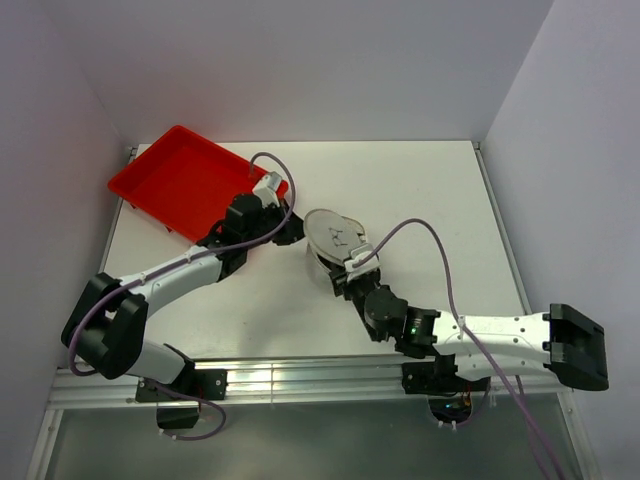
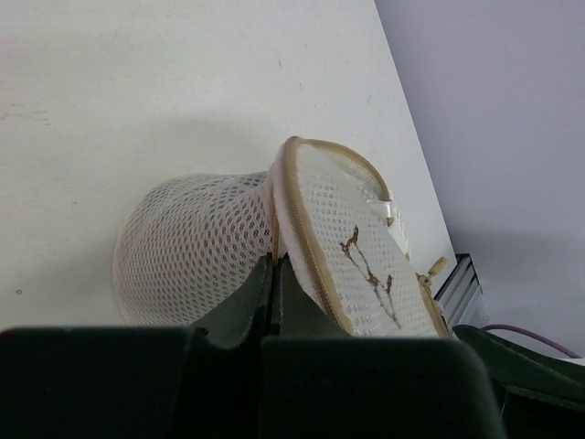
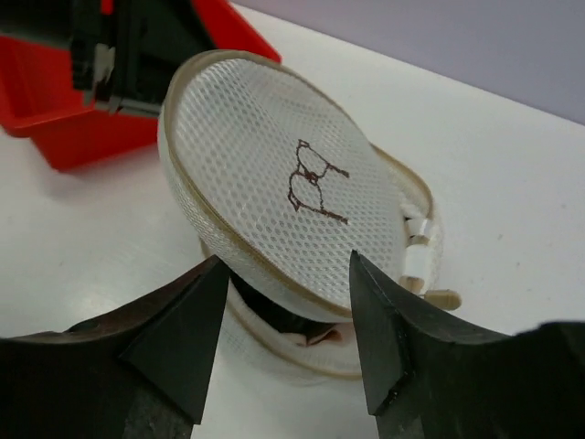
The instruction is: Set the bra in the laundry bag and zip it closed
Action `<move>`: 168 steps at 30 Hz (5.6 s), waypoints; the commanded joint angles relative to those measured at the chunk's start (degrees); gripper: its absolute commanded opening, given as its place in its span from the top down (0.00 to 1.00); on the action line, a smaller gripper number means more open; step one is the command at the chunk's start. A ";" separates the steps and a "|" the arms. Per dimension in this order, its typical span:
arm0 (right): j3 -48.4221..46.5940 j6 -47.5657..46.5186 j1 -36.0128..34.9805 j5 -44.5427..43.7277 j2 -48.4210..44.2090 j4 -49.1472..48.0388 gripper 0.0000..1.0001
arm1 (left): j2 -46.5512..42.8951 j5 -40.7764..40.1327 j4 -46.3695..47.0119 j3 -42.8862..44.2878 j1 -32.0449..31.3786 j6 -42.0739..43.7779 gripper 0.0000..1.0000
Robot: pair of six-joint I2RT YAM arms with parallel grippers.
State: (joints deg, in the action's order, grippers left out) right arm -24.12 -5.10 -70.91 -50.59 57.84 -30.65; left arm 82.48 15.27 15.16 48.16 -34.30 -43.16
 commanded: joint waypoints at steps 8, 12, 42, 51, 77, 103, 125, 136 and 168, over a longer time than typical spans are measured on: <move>-2.77 13.95 6.09 16.37 -15.91 13.23 0.33 | -2.14 2.93 6.03 -2.10 2.14 -0.70 1.00; -8.13 19.69 18.87 33.16 -12.69 20.71 0.35 | -2.15 3.71 6.55 -2.19 2.66 -0.09 1.00; -13.59 39.55 39.45 41.01 0.87 31.10 0.58 | -18.93 -6.22 -5.06 -8.96 3.28 -1.05 0.33; -10.51 42.19 41.47 41.97 0.34 29.07 0.49 | -18.68 2.56 1.89 -13.45 2.49 -6.94 0.37; -3.47 48.35 41.74 46.38 -12.58 29.68 0.48 | -1.00 21.81 20.60 -5.27 6.61 -14.31 1.00; -11.13 38.85 51.67 70.97 -2.74 23.37 0.39 | -3.11 27.18 29.14 -9.31 6.97 -26.10 1.00; -3.40 41.39 51.14 65.43 -10.21 35.93 0.36 | 1.02 25.16 13.33 -5.19 5.65 -17.84 1.00; -0.67 45.88 51.14 71.51 -8.71 31.01 0.48 | 2.77 18.40 3.05 0.96 4.95 -9.68 0.82; 7.33 59.42 48.85 62.54 -12.49 17.12 0.90 | -2.60 -16.24 -5.24 5.37 -30.03 -6.93 0.12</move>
State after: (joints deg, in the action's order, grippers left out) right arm -16.38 54.63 -21.61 13.28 45.23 -10.35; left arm 77.06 -1.37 5.34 53.58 -62.72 -46.81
